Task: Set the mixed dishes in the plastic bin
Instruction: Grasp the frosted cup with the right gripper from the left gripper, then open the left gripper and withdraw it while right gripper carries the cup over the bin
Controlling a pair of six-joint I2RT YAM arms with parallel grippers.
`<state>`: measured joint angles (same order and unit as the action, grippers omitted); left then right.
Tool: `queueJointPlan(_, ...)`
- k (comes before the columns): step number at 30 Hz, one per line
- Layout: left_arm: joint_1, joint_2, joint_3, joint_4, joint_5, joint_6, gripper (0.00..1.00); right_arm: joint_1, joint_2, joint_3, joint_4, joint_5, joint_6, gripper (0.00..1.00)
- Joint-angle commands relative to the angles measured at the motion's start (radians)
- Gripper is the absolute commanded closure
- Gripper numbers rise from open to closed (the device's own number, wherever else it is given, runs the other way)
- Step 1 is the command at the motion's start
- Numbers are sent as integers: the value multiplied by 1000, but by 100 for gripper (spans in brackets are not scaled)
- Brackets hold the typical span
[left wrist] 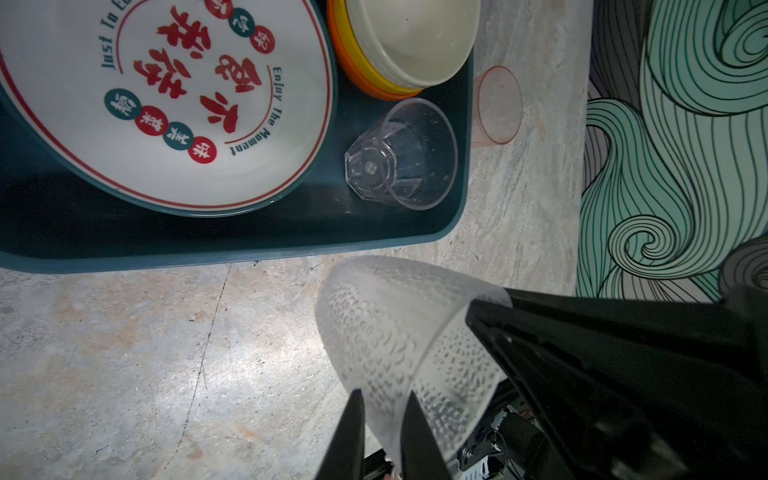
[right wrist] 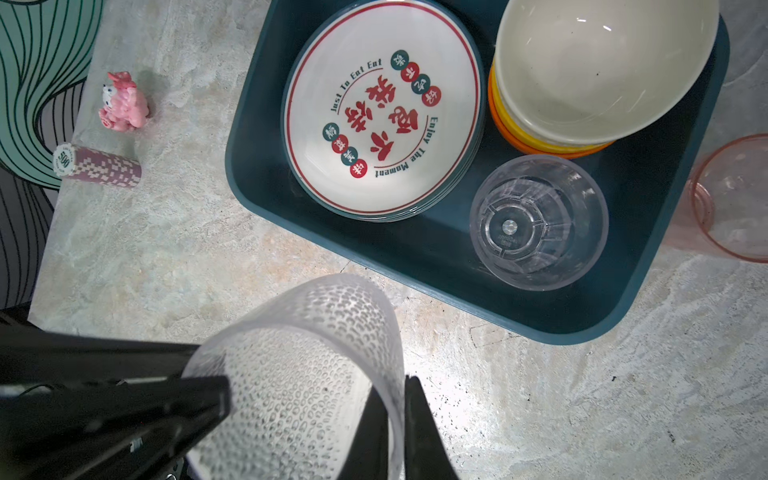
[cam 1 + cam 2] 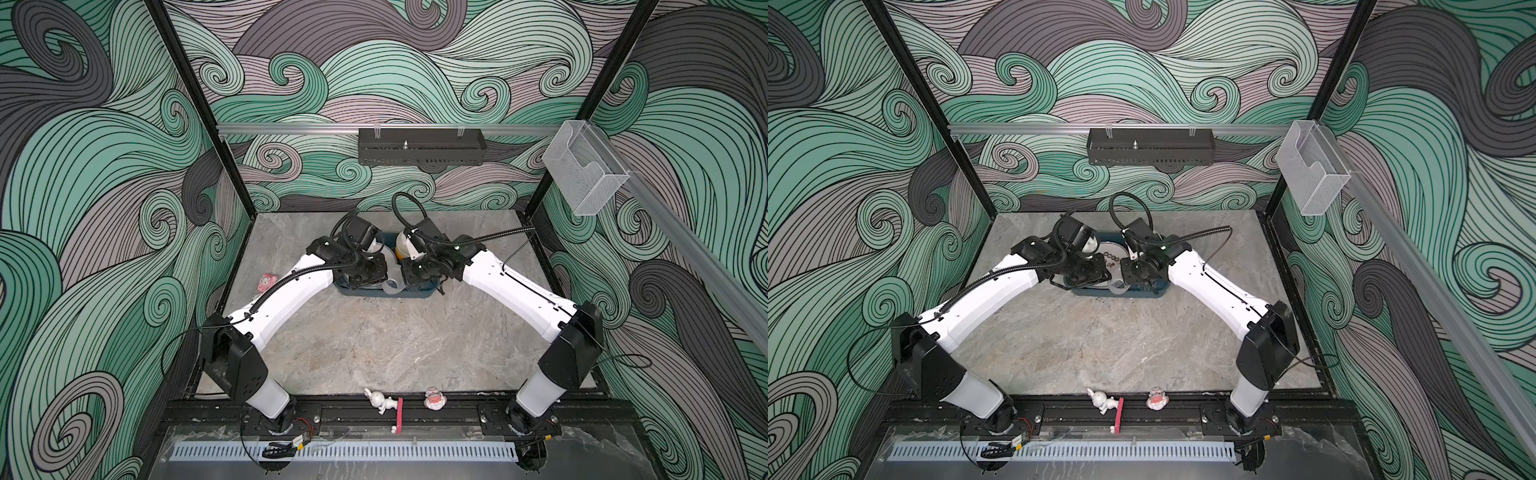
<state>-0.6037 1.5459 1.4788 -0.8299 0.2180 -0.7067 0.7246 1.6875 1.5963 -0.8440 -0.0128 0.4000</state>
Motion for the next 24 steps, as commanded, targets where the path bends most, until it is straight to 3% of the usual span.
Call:
queueJointPlan(1, -5, -55, 30, -3, 1, -4, 81, -12, 7, -1, -12, 51, 3, 100)
queueJointPlan(10, -2, -157, -90, 125, -32, -36, 73, -65, 0, 13, -13, 59, -6, 100)
queueJointPlan(24, 44, -272, -233, 121, -48, -38, 59, -220, 17, 20, -12, 48, -23, 100)
